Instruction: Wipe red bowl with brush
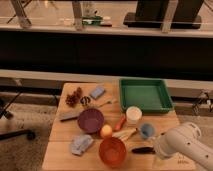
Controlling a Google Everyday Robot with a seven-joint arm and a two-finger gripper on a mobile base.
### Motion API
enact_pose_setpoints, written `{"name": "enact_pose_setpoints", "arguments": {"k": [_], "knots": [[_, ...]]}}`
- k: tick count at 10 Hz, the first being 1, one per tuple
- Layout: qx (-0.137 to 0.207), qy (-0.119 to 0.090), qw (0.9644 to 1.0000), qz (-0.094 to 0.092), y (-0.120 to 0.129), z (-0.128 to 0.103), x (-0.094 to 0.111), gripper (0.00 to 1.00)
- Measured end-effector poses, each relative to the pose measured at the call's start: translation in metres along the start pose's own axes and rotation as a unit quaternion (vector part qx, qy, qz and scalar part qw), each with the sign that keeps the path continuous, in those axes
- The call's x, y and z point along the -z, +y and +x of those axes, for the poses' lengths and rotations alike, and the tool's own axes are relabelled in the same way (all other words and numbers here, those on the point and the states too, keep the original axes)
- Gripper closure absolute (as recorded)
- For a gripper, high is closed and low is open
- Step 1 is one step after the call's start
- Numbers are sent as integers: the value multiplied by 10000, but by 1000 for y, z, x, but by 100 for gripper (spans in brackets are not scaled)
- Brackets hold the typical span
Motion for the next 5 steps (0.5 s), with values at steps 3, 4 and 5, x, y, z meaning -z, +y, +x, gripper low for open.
{"name": "enact_pose_setpoints", "arguments": {"k": [3, 4, 5], "knots": [[37, 30, 10000, 53, -3, 1, -4, 20], [49, 39, 10000, 56, -4, 1, -6, 20], [56, 46, 10000, 54, -5, 1, -8, 20]]}}
